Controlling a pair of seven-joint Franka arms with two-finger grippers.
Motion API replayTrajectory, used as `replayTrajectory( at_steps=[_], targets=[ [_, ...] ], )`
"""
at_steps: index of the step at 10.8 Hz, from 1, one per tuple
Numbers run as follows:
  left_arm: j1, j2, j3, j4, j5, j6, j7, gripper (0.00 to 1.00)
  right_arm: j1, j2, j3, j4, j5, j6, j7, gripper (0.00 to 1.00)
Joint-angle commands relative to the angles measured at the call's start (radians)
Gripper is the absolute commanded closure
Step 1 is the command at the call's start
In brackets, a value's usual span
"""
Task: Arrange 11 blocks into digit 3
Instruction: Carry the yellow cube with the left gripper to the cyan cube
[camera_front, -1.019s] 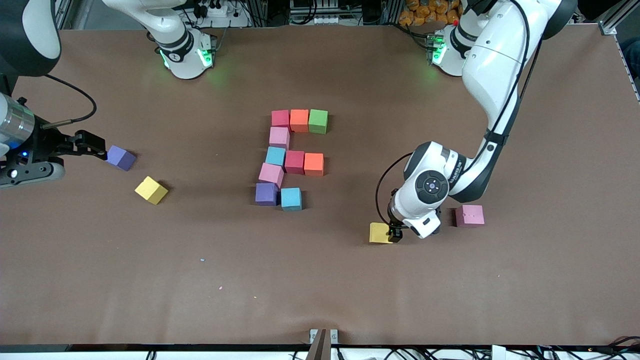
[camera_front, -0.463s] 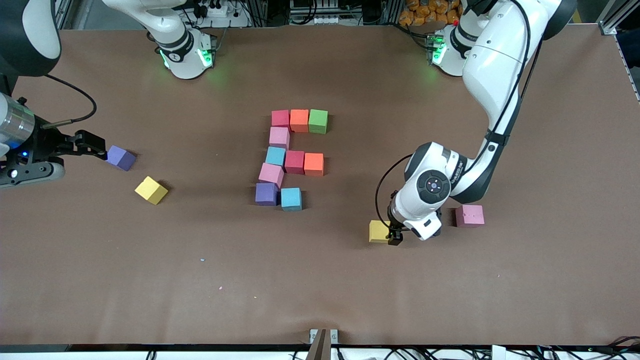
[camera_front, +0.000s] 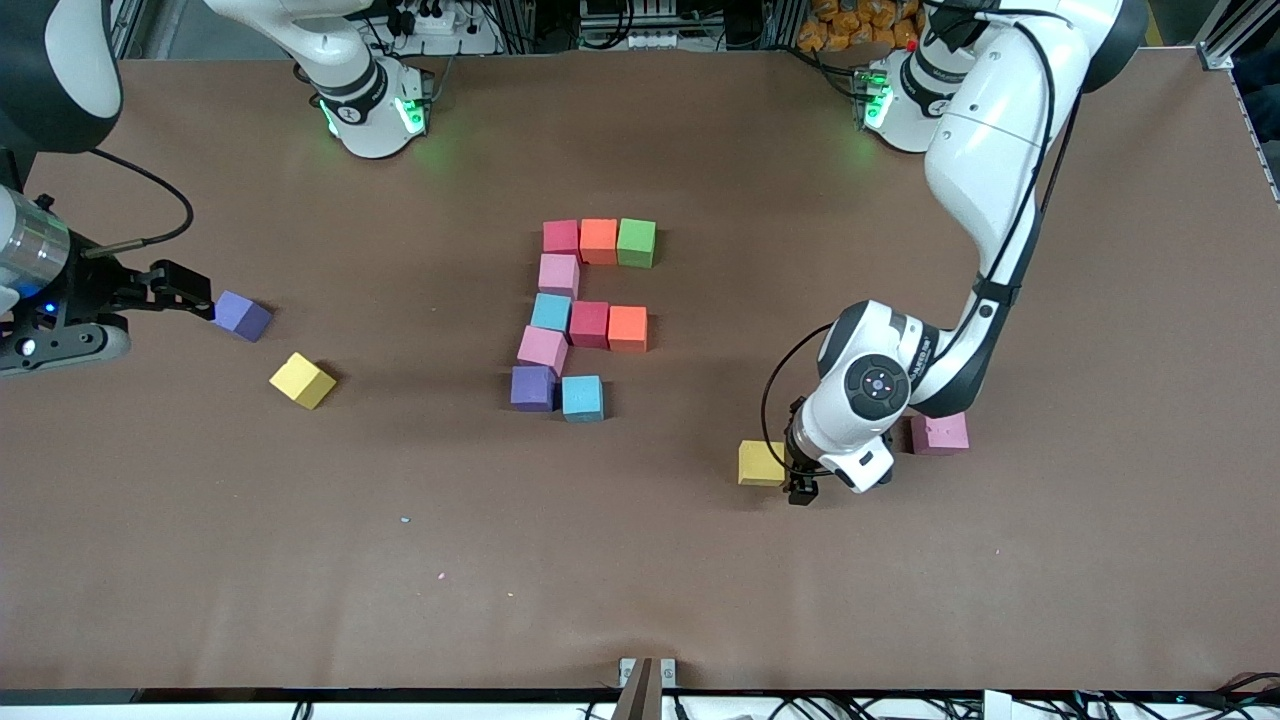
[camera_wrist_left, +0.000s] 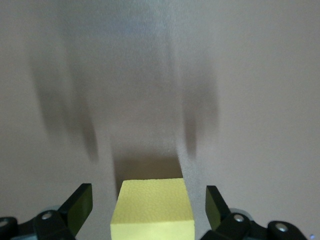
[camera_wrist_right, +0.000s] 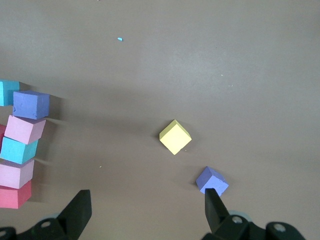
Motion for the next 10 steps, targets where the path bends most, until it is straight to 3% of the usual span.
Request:
replayTrajectory(
  at_steps=[1, 8, 9, 10],
  targets=[
    [-0.019, 0.017, 0.008, 0.03, -0.01, 0.004, -0.006, 0.0, 0.002, 0.007, 0.001, 0.021, -0.005, -0.015, -0.006, 0.0],
    [-0.045, 0.049, 0.009, 0.048, -0.01, 0.039, -0.004, 0.0, 0.002, 0.007, 0.001, 0.021, -0.005, -0.017, -0.006, 0.0],
    [-0.047, 0.05, 0.009, 0.048, -0.012, 0.039, -0.004, 0.15, 0.002, 0.007, 0.001, 0.021, -0.005, -0.015, -0.006, 0.0],
    [-0.042, 0.048, 0.008, 0.048, -0.012, 0.039, -0.001, 0.74, 0.002, 0.007, 0.001, 0.021, -0.005, -0.017, -0.006, 0.0]
  ],
)
